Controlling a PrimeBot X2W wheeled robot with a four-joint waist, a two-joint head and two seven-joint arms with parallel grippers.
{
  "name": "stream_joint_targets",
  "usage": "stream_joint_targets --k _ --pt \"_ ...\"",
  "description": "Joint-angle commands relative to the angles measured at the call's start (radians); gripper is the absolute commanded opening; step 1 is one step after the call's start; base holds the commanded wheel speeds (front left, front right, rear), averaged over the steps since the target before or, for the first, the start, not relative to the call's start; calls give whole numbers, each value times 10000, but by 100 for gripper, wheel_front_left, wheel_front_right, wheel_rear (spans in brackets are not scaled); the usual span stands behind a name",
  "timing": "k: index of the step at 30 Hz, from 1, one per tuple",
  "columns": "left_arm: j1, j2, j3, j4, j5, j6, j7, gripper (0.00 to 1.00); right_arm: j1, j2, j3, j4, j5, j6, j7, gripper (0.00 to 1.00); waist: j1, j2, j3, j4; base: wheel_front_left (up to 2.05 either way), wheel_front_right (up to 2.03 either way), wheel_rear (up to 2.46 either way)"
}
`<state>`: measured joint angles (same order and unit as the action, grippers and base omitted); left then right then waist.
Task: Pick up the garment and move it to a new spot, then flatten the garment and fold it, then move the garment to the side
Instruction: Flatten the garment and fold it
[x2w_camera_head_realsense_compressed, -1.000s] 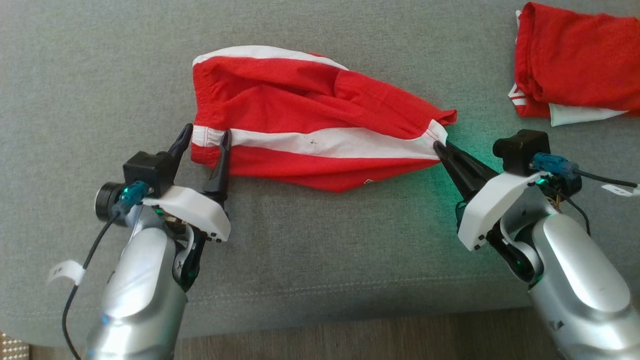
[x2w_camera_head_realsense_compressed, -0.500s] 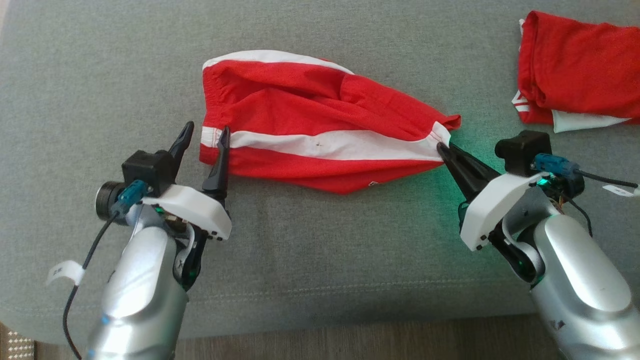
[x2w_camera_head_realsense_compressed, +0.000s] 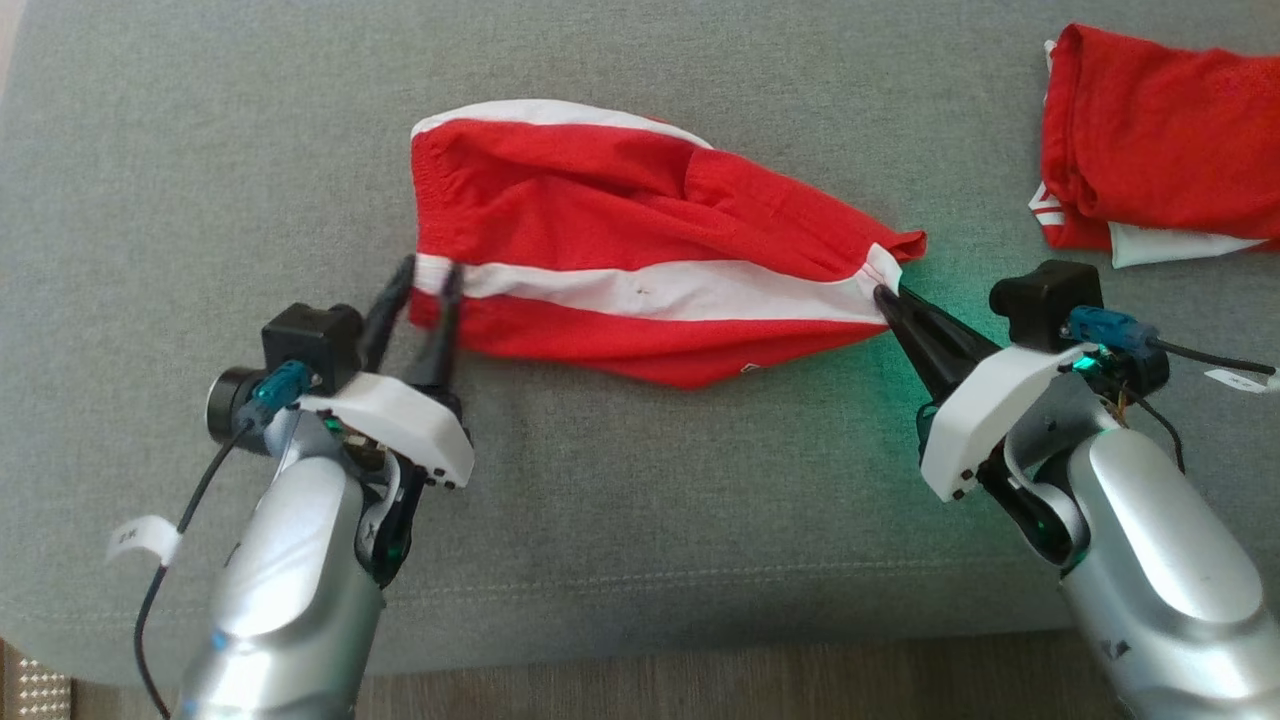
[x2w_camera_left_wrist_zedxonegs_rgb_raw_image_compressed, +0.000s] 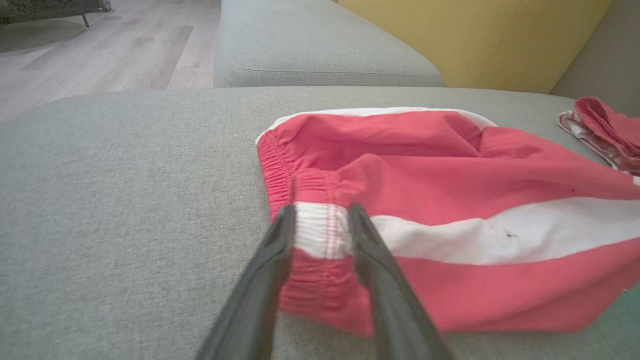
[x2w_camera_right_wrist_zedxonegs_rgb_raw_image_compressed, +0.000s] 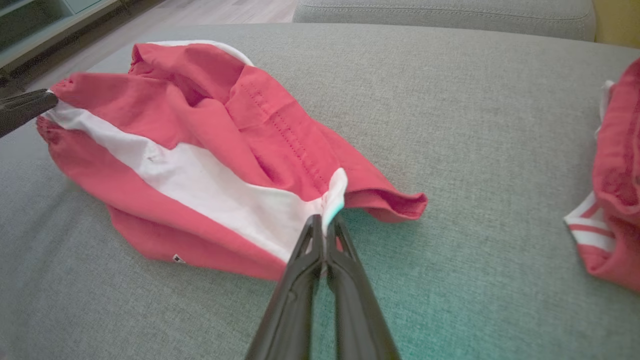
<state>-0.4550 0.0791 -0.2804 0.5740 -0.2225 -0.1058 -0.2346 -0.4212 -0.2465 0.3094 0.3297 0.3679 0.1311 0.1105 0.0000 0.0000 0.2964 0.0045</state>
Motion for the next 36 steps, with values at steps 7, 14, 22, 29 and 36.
stream_joint_targets --k 7,14,22,29,36 --pt "-171 313 221 -296 -152 39 -19 0 -167 3 130 -251 -30 -4 24 0 0 0 -129 12 0 0 0" --pt "-40 370 179 -517 -229 83 -50 0 -161 -50 124 -281 71 -4 -223 0 0 0 -501 193 0 0 0" --pt "269 386 268 -1759 -786 -33 -109 0 -364 -152 -14 -483 11 -4 -879 0 0 0 -1067 480 0 0 0" --pt "447 525 544 -3523 -1337 -70 -147 0 -760 -109 -273 -773 -404 -4 -1793 0 0 0 -1521 612 0 0 0" --pt "486 748 895 -5131 -1433 208 -28 0 -1304 -117 -494 -1042 -759 -4 -2522 0 0 0 -2100 580 0 0 0"
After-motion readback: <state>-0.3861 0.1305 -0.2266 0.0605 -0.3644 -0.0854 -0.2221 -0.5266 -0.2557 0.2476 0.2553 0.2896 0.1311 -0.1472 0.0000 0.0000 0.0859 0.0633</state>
